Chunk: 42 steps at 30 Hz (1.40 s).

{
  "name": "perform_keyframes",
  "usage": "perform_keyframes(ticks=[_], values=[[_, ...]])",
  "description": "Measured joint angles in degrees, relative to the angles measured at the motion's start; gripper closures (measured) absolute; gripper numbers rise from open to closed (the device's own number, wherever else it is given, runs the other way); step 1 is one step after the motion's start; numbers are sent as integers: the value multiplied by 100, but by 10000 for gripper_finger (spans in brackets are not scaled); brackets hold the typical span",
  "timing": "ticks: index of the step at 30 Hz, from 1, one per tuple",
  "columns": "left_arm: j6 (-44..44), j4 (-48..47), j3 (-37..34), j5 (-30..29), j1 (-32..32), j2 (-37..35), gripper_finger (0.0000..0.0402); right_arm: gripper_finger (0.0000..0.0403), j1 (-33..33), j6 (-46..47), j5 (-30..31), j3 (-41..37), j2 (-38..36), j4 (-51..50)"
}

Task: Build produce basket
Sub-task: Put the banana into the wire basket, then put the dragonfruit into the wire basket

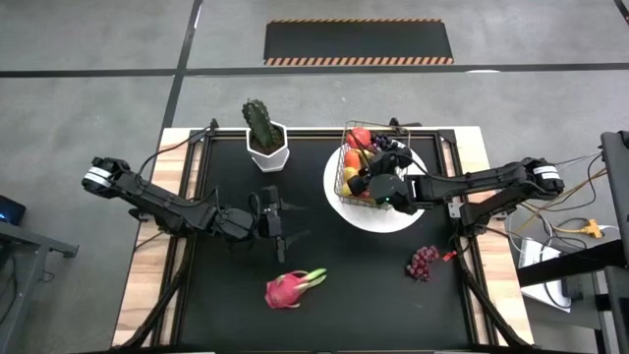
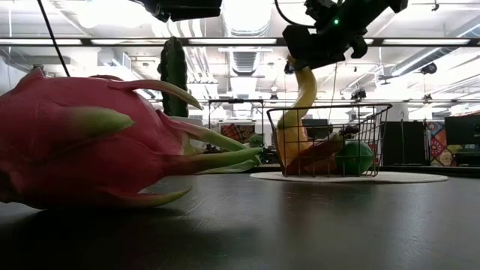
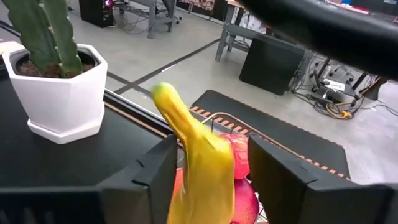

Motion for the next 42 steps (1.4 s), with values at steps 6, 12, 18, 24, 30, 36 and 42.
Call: perform_keyframes(ticks=[6, 12, 18, 24, 30, 36, 42], values=[[-4, -2, 1, 1, 0, 2, 134, 174, 2, -13, -1, 2, -57, 4], [-8, -2, 0, 0, 0, 2, 134, 143, 4, -32, -111, 3, -289, -82], [-13, -4, 1, 2, 0, 4, 134, 134, 4, -78, -1000, 7, -667, -238], [-163, -7, 0, 4, 0, 4, 134, 145, 44, -72, -3030, 7, -1204, -237], [-177, -7, -5, 22, -7, 4, 134, 154, 392, 209, -5818, 11, -1512, -175], [-182, -7, -5, 22, -9, 4, 134, 154, 1038, 564, -6554, 11, -1326, -19], [-1059, -143, 30, 28, -122, 4, 134, 154, 1401, 284, -6498, 11, -1232, -609]])
